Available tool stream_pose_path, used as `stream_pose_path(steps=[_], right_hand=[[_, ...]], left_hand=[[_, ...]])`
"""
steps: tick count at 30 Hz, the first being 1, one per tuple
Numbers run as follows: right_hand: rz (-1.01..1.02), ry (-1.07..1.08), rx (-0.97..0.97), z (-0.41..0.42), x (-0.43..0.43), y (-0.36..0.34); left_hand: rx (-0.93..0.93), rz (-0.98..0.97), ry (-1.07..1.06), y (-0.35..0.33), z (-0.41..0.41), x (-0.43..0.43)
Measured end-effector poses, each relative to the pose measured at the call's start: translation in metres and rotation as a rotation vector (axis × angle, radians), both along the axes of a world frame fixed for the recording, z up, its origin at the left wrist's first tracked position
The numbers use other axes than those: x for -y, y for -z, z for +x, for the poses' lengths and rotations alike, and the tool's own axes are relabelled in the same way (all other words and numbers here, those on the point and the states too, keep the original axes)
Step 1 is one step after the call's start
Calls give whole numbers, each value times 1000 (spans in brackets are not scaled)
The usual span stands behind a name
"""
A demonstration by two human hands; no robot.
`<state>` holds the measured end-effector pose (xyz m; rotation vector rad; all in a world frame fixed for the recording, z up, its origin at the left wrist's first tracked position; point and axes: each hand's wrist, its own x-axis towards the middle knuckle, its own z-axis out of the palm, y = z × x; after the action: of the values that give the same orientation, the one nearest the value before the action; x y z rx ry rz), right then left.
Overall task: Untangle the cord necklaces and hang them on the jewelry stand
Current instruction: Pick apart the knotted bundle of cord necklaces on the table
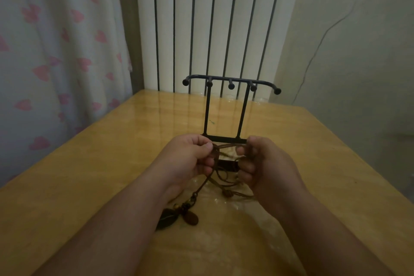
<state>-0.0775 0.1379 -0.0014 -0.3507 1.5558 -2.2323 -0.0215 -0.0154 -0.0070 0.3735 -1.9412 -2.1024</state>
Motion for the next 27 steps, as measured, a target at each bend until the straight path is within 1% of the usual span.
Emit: stream_pose_path(steps=[2, 4, 6, 9, 10, 12, 16, 17, 19, 20, 23, 25, 27], right_hand=[[-101, -57, 25, -1, -3, 0], [-97, -87, -20, -3, -5, 1], [34, -78, -129, -2, -6, 2], [333, -39, -375, 3, -5, 0], [388, -29, -413, 4, -5, 0], [403, -22, -389, 7, -4, -3], [244, 41, -115, 4, -3, -7], [193, 39, -72, 4, -3, -7], [138, 20, -46, 4, -4, -7], [143, 15, -54, 4, -5, -7], [275, 34, -120, 2, -6, -6], [413, 16, -272, 3, -7, -6], [514, -65, -469, 7, -8, -7]], left_hand=[[-34, -7, -57, 0, 0, 0], [-77, -33, -96, 1, 0, 2], [-104, -27, -87, 1, 0, 2], [-98, -3, -52, 1, 0, 0], [-98, 25, -36, 0, 0, 0], [-108, 118, -15, -1, -1, 1], [-183, 317, -34, -7, 0, 2], [-211, 368, -35, -8, 0, 3], [-252, 436, -43, -8, 1, 4], [-263, 446, -48, -9, 2, 4], [-263, 396, -34, -7, 2, 4], [-247, 292, -28, -5, 2, 4], [-232, 157, -29, -2, 1, 3]])
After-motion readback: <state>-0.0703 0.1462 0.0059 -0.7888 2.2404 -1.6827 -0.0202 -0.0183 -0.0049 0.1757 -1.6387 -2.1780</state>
